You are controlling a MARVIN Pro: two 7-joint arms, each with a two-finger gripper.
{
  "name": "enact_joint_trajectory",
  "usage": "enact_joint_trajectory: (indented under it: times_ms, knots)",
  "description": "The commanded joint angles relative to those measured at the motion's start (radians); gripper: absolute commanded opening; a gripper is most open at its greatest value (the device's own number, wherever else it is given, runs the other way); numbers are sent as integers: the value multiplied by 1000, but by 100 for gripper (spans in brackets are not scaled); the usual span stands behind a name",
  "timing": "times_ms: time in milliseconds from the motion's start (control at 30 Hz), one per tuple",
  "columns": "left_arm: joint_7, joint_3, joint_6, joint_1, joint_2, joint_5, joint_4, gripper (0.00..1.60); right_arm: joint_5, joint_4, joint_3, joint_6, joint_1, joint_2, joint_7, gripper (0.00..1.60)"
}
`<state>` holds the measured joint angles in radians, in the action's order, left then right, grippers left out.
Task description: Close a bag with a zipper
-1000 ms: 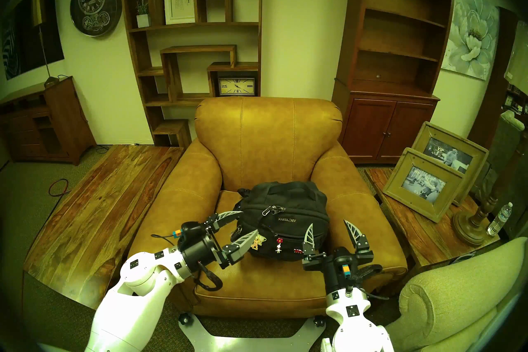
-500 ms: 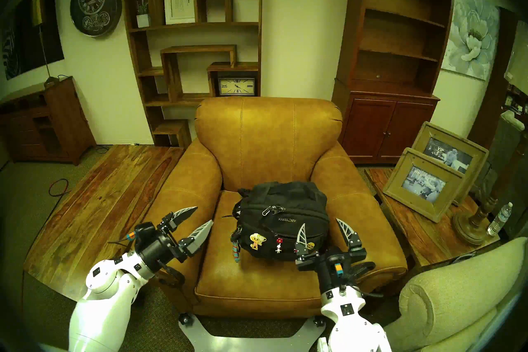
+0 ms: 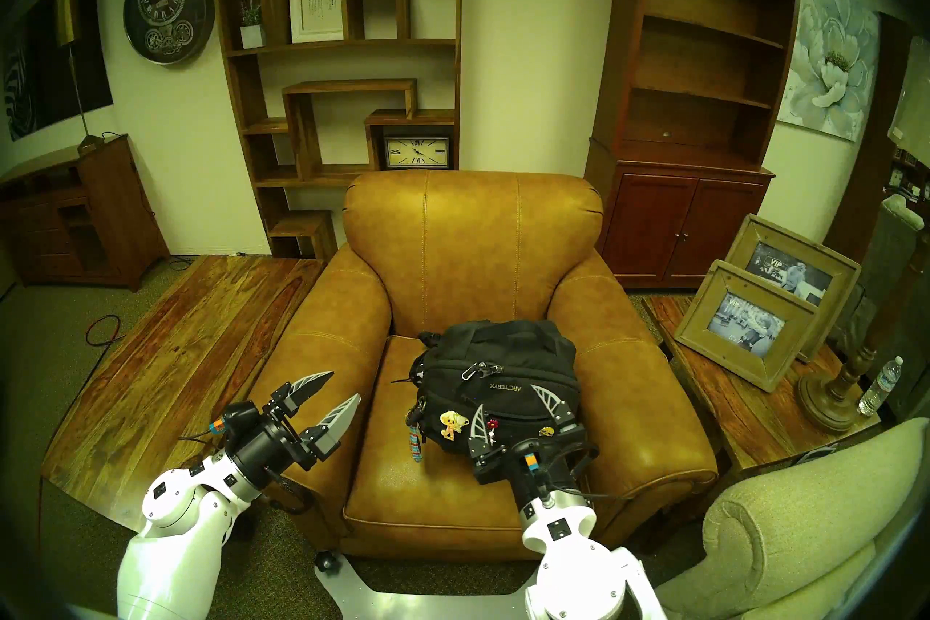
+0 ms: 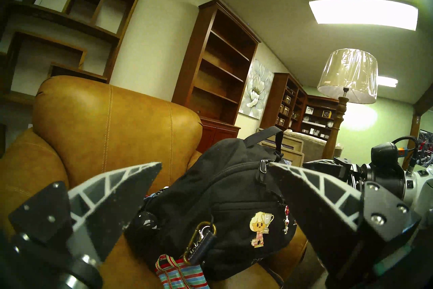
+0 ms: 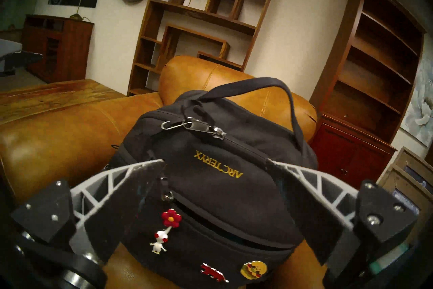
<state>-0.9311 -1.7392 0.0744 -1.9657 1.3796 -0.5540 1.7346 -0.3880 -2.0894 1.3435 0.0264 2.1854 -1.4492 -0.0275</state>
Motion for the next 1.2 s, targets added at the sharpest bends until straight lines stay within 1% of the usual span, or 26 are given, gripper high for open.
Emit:
enact_joint_trajectory:
  times_ms: [0, 100, 233, 333, 367, 433, 467, 533, 567, 633, 667, 733, 767, 833, 867, 933, 967, 1100, 1167]
  knots:
    - [-3, -1, 3, 6, 4, -7, 14, 160, 36, 5, -86, 26, -71, 83, -55, 160]
    - [-4, -2, 2, 6, 6, -6, 14, 160, 69, 21, -110, 30, -86, 102, -90, 160]
    - [-5, -3, 2, 6, 7, -5, 14, 160, 96, 35, -127, 40, -115, 104, -103, 160]
    - [-6, -4, 1, 7, 9, -4, 14, 160, 99, 48, -138, 51, -135, 103, -111, 160]
    - [-7, -4, 1, 7, 9, -4, 14, 160, 103, 54, -142, 53, -142, 106, -116, 154]
    - [-7, -5, 1, 7, 10, -3, 13, 160, 110, 67, -151, 58, -157, 106, -122, 154]
    - [-7, -5, 1, 7, 10, -3, 13, 160, 113, 73, -155, 60, -163, 107, -127, 159]
    - [-8, -5, 1, 7, 11, -2, 13, 160, 120, 82, -163, 67, -176, 108, -133, 159]
    - [-8, -6, 0, 7, 11, -2, 13, 160, 122, 85, -166, 68, -181, 108, -135, 125]
    - [-9, -6, 0, 7, 12, -2, 13, 160, 132, 95, -173, 77, -193, 109, -140, 125]
    - [-9, -6, 0, 7, 12, -2, 13, 160, 133, 100, -176, 78, -197, 109, -144, 131]
    - [-10, -7, 0, 7, 13, -1, 13, 160, 142, 108, -184, 84, -204, 113, -153, 131]
    - [-10, -7, 0, 7, 13, -1, 13, 160, 143, 111, -186, 83, -206, 115, -157, 115]
    - [-10, -7, -1, 8, 14, 0, 13, 160, 153, 114, -193, 90, -210, 119, -165, 115]
    - [-11, -8, -1, 8, 14, 0, 13, 160, 155, 115, -195, 90, -210, 121, -168, 118]
    - [-11, -8, -1, 8, 14, 0, 13, 160, 160, 121, -198, 91, -212, 123, -176, 118]
    - [-11, -8, -1, 8, 15, 0, 13, 160, 162, 123, -199, 89, -213, 124, -179, 120]
    - [-12, -9, -2, 8, 16, 1, 14, 160, 164, 133, -199, 93, -218, 120, -185, 118]
    - [-12, -9, -2, 8, 16, 2, 14, 160, 163, 137, -196, 92, -220, 117, -184, 121]
